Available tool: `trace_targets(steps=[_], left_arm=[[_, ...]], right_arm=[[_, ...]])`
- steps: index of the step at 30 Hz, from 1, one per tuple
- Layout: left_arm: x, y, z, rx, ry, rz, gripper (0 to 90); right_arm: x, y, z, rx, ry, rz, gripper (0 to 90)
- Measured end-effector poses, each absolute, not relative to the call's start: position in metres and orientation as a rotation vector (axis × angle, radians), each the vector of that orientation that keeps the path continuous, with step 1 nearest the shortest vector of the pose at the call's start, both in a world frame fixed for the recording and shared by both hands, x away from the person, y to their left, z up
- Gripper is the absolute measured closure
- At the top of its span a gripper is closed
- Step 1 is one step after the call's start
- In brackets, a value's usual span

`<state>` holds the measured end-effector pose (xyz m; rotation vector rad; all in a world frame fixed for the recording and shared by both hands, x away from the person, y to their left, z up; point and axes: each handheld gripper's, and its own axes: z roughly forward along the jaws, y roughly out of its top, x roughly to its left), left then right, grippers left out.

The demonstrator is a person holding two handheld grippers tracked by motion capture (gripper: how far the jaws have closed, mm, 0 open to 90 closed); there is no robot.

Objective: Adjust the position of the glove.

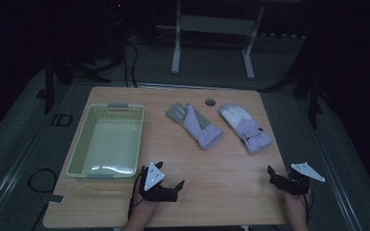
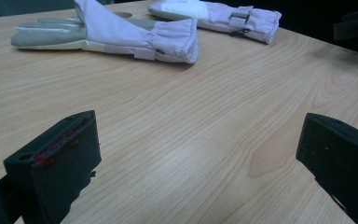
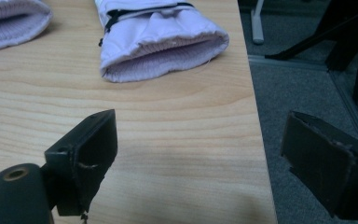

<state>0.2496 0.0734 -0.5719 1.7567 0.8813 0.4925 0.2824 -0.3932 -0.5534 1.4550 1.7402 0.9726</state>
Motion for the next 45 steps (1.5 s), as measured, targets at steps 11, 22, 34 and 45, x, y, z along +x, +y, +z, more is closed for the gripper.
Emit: trace_targets(steps=[11, 22, 34, 45], left_arm=[[0.250, 0.073, -0.572, 1.760, 0.876, 0.494, 0.0], [0.250, 0.073, -0.572, 1.760, 0.873, 0.490, 0.0], [0.250, 0.073, -0.572, 1.760, 0.874, 0.486, 0.0], [0.250, 0.074, -0.572, 1.756, 0.876, 0.481, 0.0]], right_arm=[[0.279, -0.402, -0.540, 1.543, 1.714, 1.000, 10.9], [0.284, -0.413, -0.493, 1.537, 1.676, 1.005, 10.8], [0.307, -0.405, -0.430, 1.464, 1.781, 1.165, 14.0], [0.325, -0.370, -0.392, 1.286, 1.914, 1.166, 13.8]])
